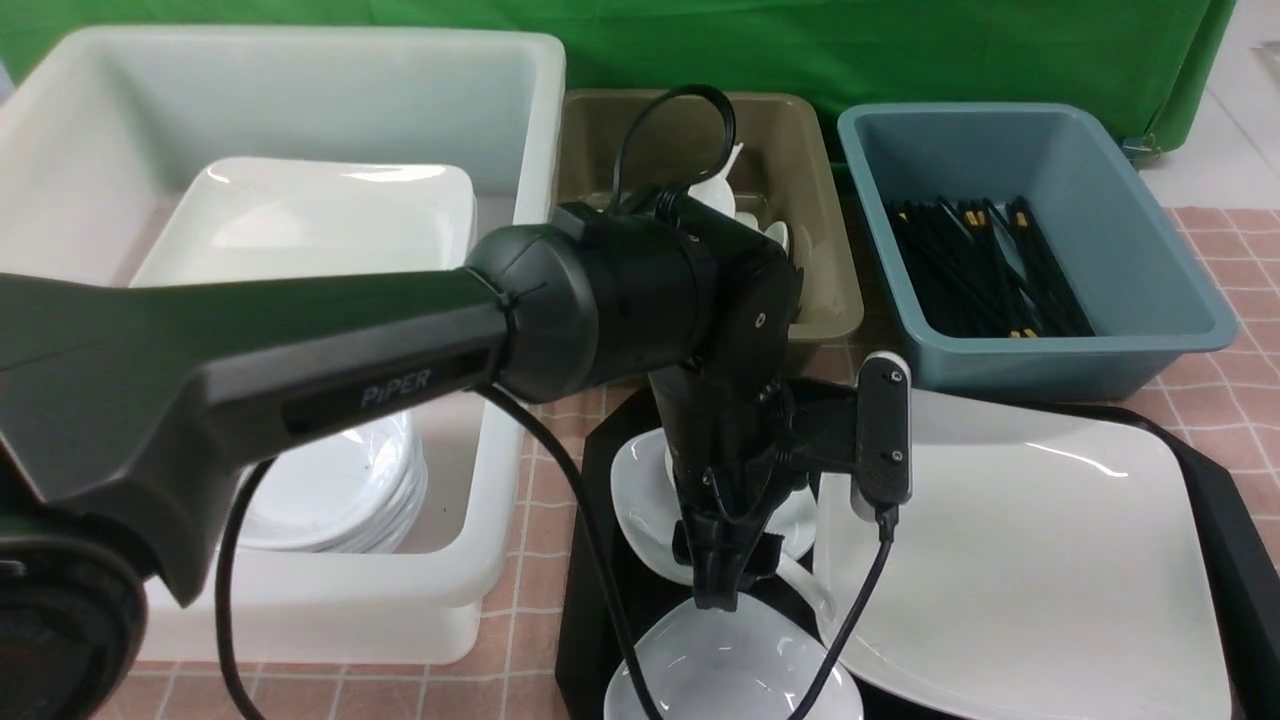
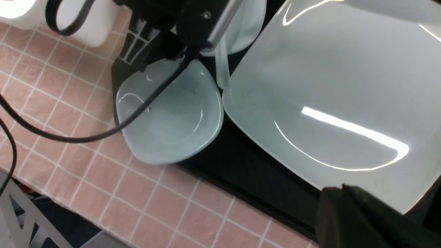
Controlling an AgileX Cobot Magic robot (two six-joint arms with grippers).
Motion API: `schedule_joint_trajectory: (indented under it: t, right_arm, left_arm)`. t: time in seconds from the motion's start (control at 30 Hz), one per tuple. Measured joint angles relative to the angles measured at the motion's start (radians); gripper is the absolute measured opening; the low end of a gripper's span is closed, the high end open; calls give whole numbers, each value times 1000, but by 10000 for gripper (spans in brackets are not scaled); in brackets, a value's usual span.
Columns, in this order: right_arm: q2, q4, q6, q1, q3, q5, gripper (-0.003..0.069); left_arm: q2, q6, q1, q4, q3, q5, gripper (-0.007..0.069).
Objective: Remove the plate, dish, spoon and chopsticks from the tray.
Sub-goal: Use the left arm to grab a soup spoon from the plate, then use the left arm to put the soup spoon into the small storage box in the middle
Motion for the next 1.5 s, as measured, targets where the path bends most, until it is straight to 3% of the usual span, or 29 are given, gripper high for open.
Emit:
schedule_joint_trajectory:
  t: [0.23, 0.4, 0.57, 0.6, 0.73, 1.27, 1.4, 1.5]
  right_arm:
    - [0, 99, -106, 0, 0, -11, 30]
    - [0, 197, -190, 0, 0, -8, 30]
    - [0, 206, -210, 0, 0, -8, 30]
    - [0, 207, -216, 0, 0, -9, 30]
    - [0, 207, -219, 0, 0, -9, 30]
    - [0, 208, -219, 0, 0, -66, 30]
    - [0, 211, -219, 0, 0, -217, 30]
    - [1, 218, -219, 0, 0, -380, 30]
  left_arm:
    - [23, 5, 0, 0, 0, -38, 403]
    - [56, 5, 0, 9, 0, -52, 353]
    - [57, 5, 0, 16, 0, -52, 192]
    - [57, 5, 0, 16, 0, -52, 98]
    - [55, -22, 0, 15, -1, -49, 8]
    - [-11, -275, 41, -6, -172, 16, 2]
    - [-13, -336, 110, -49, -270, -51, 2]
    - [-13, -448, 182, -54, -313, -249, 2]
